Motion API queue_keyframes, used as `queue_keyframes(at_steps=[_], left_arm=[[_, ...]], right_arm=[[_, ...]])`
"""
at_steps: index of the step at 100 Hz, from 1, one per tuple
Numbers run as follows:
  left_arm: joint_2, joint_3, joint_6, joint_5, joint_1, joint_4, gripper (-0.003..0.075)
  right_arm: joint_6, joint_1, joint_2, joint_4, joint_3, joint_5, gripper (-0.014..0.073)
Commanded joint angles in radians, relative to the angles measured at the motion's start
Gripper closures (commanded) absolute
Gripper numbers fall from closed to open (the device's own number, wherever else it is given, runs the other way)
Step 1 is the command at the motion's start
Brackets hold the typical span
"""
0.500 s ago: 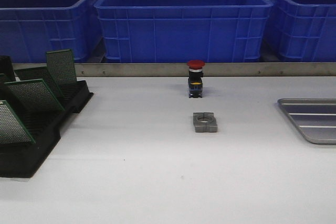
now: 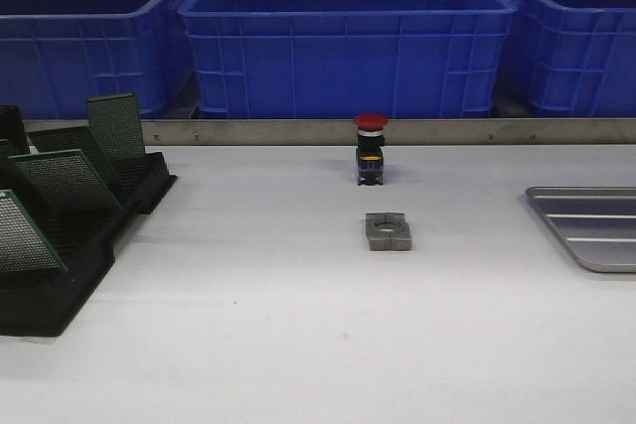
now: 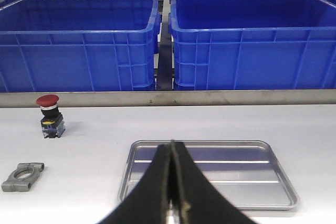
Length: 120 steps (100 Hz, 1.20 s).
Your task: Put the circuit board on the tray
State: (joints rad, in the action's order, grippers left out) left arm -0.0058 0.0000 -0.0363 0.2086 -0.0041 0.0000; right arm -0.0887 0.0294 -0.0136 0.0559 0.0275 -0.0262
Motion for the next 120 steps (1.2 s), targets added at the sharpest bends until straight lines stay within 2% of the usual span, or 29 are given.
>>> queue_keyframes(at_steps=[1,38,63,69,75,95,107,120], left_arm=[[-0.030,0.048,-0.006,-0.084,-0.001,0.005,0.0741],[-0.030,0.048,-0.006,-0.109,-0.001,0.009,0.0741],[-0.030,0.048,-0.006,-0.321,-0.001,0.007,0.0741],[-0.030,0.032,-0.006,-0.331,-0.001,0.007,0.0741],[-0.030,0.001,-0.006,-0.300,-0.001,0.007,0.0741],[0.001,-0.186,-0.011,-0.025,-0.001,-0.036,0.0741],[0.067,-0.319,-0.011,0.156,-0.001,-0.039,0.0741],[0.173,-0.427,-0.011,0.279,-0.001,-0.039,0.0741]], right_arm=[[0.003,0.000,-0.023,0.007,-0.013,0.074,0.0655],[0.003,0.000,-0.023,0.007,-0.013,0.074,0.0655],[0.003,0.000,-0.023,0.007,-0.013,0.074,0.0655],[0.003,0.000,-0.023,0.007,-0.013,0.074,0.0655],[0.003,0.000,-0.023,0.007,-0.013,0.074,0.0655],[0.003,0.000,-0.023,0.007,-0.013,0.074,0.0655],[0.003,0.000,-0.023,0.007,-0.013,0.074,0.0655],[0.003,0.000,-0.023,0.007,-0.013,0.074,0.0655]])
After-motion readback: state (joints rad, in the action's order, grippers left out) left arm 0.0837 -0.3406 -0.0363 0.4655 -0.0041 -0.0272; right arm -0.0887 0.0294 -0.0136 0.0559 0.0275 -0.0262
